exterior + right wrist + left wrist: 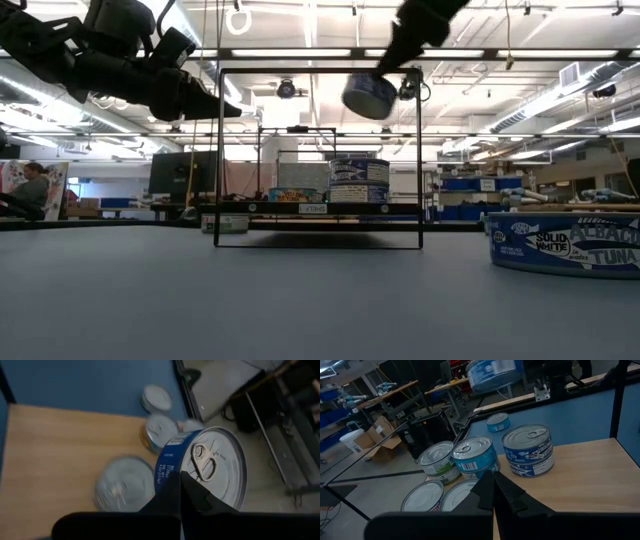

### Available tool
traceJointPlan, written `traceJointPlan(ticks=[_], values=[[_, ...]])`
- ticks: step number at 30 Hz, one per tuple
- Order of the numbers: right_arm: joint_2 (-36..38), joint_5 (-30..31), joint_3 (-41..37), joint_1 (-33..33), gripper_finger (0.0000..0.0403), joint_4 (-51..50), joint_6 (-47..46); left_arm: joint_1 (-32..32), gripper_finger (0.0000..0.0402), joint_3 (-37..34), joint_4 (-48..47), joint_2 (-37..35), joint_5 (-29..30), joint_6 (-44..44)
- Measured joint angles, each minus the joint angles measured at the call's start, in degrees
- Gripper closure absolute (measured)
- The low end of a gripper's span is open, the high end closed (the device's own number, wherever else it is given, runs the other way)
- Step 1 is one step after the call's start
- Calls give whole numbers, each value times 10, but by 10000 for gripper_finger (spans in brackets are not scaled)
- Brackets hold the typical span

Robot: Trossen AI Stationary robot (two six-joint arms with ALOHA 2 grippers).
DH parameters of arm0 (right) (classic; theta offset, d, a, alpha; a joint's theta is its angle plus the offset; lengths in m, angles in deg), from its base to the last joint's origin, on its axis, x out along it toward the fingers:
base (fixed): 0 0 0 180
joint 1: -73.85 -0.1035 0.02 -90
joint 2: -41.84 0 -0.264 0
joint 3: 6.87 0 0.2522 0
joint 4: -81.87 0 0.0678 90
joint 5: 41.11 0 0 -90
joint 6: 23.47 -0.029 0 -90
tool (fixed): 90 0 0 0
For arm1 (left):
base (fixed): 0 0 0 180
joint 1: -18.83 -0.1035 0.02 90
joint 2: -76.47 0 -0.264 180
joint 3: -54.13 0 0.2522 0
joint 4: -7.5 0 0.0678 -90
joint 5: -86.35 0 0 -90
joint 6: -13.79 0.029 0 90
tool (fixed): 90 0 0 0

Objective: Stack canned seafood by type on shelf
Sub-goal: Put the blue tuna can on the shelf aligned with the other blue tuna can

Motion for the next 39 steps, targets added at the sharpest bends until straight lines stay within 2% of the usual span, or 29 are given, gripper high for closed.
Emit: traceJointPlan(ticks=[9,17,26,31,39], values=[[-154,-34,151,-17,403,-17,56,0,398,0,-2,0,4,-1],[-254,-72,270,-8,403,-60,101,0,398,0,-2,0,5,-2],[-340,-163,399,30,403,-159,90,0,398,0,-1,0,5,-2],[-374,-188,422,51,403,-186,116,0,398,0,-2,0,9,-2],[-374,-234,409,67,403,-194,118,0,398,0,-6,0,14,-2]])
